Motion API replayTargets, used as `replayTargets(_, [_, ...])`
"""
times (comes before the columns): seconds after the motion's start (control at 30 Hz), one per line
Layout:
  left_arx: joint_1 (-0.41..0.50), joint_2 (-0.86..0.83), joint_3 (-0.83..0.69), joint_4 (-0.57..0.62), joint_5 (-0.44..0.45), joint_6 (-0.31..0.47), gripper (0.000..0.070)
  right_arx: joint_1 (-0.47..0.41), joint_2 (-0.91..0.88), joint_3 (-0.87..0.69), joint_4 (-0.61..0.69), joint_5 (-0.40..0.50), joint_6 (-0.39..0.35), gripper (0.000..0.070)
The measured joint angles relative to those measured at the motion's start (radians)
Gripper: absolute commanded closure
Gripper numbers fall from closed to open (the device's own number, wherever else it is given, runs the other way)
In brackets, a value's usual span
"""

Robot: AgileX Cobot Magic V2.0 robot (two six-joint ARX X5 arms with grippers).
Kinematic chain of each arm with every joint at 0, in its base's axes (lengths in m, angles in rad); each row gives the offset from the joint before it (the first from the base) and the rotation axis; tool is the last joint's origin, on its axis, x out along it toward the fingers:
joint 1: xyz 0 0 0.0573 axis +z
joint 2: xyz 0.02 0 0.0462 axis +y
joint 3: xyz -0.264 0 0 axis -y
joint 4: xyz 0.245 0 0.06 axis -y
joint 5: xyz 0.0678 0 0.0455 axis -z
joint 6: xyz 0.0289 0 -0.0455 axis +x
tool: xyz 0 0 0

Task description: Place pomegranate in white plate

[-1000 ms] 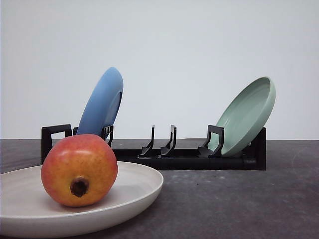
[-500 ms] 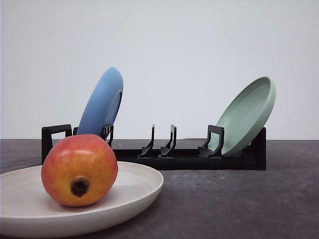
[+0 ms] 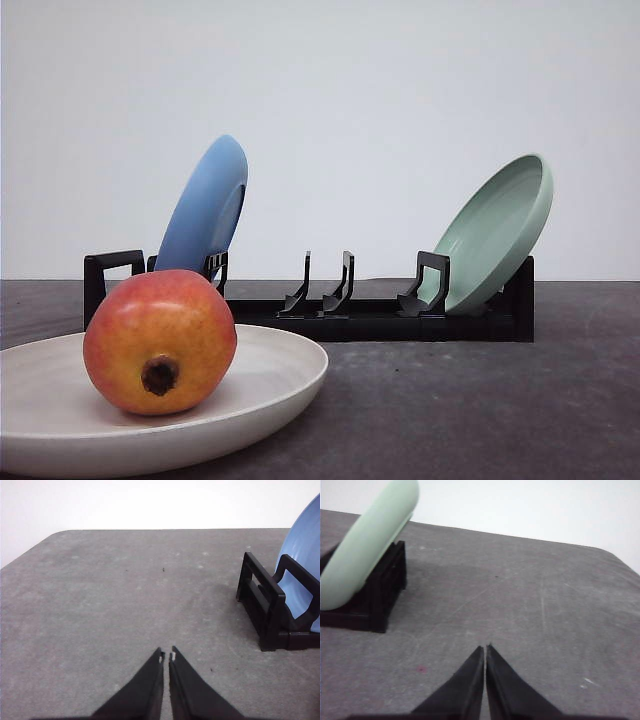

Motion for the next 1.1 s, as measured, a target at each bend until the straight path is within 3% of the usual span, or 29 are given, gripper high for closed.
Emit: replayTargets(1.1, [0.000,0.000,0.000,0.000,0.000,0.000,0.0700,-0.020,0.000,0.000,0.006,-0.025,0.013,0.0699])
